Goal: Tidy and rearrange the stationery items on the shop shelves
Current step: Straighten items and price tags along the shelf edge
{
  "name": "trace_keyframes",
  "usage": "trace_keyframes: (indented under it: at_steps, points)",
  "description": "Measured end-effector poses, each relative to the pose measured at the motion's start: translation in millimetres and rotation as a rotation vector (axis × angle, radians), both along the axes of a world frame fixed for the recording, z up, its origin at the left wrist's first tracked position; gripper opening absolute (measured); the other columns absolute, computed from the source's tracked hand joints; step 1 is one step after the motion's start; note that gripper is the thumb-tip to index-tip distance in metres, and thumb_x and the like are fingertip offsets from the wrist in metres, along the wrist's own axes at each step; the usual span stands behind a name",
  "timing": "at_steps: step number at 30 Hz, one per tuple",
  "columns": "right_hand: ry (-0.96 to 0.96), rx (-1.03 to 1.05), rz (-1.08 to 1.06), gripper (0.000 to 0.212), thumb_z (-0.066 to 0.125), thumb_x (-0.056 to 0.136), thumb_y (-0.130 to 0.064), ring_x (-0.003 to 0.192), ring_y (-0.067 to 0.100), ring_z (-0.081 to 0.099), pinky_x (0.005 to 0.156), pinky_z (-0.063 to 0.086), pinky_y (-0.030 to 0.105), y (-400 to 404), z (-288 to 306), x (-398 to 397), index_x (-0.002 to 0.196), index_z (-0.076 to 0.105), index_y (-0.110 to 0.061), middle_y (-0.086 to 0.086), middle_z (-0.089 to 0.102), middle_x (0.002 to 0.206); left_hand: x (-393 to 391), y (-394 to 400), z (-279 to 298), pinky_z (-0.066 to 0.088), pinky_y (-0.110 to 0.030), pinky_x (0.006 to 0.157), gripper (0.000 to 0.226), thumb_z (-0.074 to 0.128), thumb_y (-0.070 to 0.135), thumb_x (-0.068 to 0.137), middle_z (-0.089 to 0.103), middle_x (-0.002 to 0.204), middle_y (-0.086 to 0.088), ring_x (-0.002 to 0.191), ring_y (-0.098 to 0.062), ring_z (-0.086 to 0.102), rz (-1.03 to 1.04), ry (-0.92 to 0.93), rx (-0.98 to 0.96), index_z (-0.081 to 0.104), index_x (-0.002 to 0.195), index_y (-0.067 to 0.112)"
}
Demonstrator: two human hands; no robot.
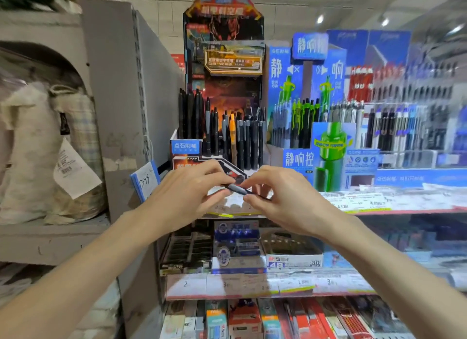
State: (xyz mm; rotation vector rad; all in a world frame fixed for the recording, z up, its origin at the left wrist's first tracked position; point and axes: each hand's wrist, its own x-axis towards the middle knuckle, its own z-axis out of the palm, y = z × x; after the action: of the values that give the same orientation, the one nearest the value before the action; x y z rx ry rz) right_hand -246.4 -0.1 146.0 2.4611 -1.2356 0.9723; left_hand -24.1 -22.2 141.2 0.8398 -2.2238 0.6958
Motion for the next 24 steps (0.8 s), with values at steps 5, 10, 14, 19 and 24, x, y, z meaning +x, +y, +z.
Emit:
trace_keyframes:
  at_steps: [5,10,14,19,24]
  points:
    - [-0.028,0.003,-0.081,0.021,0.063,0.095,-0.033,0.082,0.010,0.060,0.077,0.052,0.034,-6.8,10.7,-3.3,0.111,0.073,-0.024,-0.012,0.069,0.094,-2.4,-10.2,10.8,0.049,-0.029,0.058,0.033,0.051,0.043,0.095,0.057,0.099,0.014,0.066,-0.002,0.047,0.022,0.093,-0.008,0.067,0.118,0.026]
    - [-0.309,-0.021,-0.120,0.020,0.065,0.095,-0.030,0.080,0.006,0.063,0.080,0.053,0.028,-24.8,26.8,-1.5,0.110,0.071,-0.019,-0.011,0.069,0.090,-2.5,-23.9,15.8,0.052,-0.027,0.061,0.030,0.057,0.032,0.095,0.057,0.109,0.008,0.090,-0.007,0.055,0.087,0.115,-0.056,0.066,0.122,0.021]
    - [-0.459,-0.059,-0.142,0.021,0.063,0.096,-0.030,0.085,0.013,0.066,0.084,0.055,0.036,-45.7,36.3,8.8,0.110,0.068,-0.015,-0.009,0.066,0.089,-9.8,-35.4,10.6,0.055,-0.033,0.063,0.036,0.059,0.028,0.095,0.056,0.121,0.004,0.112,-0.015,0.053,0.134,0.067,-0.069,0.062,0.129,0.017]
    - [-0.583,-0.068,-0.145,0.025,0.061,0.096,-0.033,0.088,0.020,0.068,0.089,0.054,0.046,-66.0,46.3,16.8,0.112,0.065,-0.015,-0.008,0.065,0.091,-13.6,-44.9,3.7,0.053,-0.031,0.074,0.041,0.061,0.025,0.094,0.056,0.123,0.001,0.115,-0.018,0.051,0.188,0.053,-0.039,0.059,0.135,0.015]
    - [-0.672,-0.054,-0.104,0.024,0.062,0.093,-0.035,0.085,0.022,0.071,0.085,0.057,0.049,-75.1,52.4,25.3,0.109,0.065,-0.018,-0.007,0.070,0.094,-12.4,-45.8,-0.9,0.050,-0.033,0.087,0.042,0.061,0.025,0.094,0.055,0.127,0.001,0.119,-0.017,0.048,0.180,0.075,-0.025,0.057,0.135,0.017]
